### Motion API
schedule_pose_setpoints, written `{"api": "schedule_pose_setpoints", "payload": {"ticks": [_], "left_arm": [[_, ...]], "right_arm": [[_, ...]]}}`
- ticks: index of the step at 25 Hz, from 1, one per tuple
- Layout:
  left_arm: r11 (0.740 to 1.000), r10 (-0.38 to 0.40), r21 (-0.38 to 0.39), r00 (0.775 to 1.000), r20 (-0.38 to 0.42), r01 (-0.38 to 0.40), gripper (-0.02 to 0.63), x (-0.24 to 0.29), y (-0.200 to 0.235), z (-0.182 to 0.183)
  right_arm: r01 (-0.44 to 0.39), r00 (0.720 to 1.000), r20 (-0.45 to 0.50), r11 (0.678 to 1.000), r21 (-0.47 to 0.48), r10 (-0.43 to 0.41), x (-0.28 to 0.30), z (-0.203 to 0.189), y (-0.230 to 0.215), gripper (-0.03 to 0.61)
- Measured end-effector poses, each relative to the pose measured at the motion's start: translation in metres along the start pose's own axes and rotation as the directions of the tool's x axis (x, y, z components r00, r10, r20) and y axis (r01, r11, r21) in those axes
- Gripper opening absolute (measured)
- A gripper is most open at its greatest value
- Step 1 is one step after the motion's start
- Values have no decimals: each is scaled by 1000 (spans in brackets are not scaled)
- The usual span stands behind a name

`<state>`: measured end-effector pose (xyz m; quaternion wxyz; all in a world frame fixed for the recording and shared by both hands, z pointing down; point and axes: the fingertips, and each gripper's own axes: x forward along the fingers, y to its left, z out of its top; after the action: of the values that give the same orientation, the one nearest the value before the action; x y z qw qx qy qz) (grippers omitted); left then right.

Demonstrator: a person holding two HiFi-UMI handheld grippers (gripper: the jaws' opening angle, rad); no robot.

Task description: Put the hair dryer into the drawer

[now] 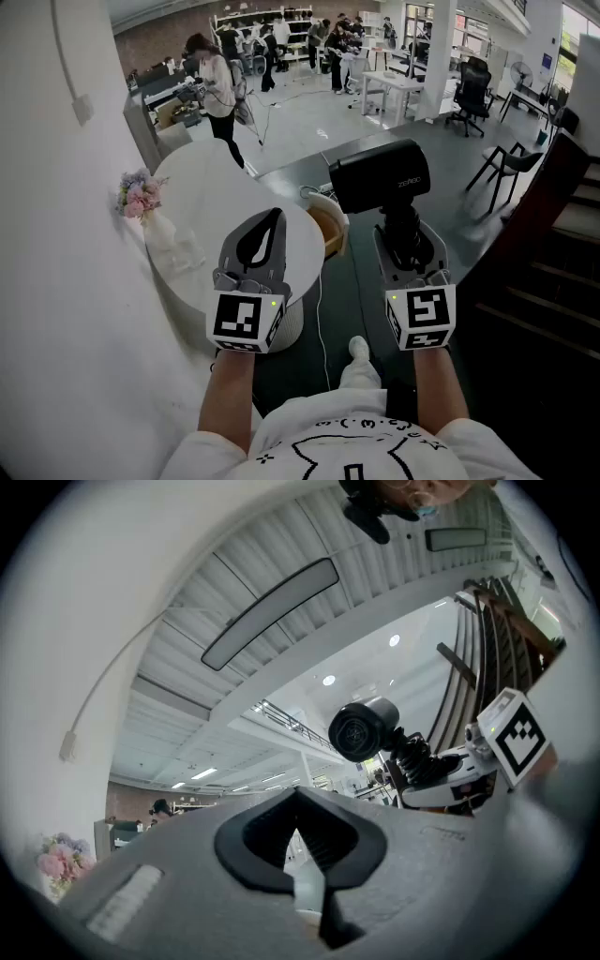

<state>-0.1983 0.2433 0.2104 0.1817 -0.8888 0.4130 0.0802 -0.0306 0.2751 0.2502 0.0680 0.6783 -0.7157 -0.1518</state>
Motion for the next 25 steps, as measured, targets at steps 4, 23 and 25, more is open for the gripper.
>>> {"api": "schedule_pose_setpoints", "payload": {"ticks": [4, 23, 25], "left_arm": [[1000, 5, 2, 1000, 7, -5, 12, 3, 4, 1], [1000, 4, -13, 998, -66, -5, 13, 84, 0, -54], [1000, 6, -13, 997, -81, -8, 12, 104, 2, -63]], "right_arm": [[9, 1000, -1, 1000, 14, -9, 1, -3, -2, 195], [-17, 997, -71, 997, 80, 23, 61, -58, -45, 195], [-24, 996, -86, 996, 90, 32, 79, -69, -54, 195]]}}
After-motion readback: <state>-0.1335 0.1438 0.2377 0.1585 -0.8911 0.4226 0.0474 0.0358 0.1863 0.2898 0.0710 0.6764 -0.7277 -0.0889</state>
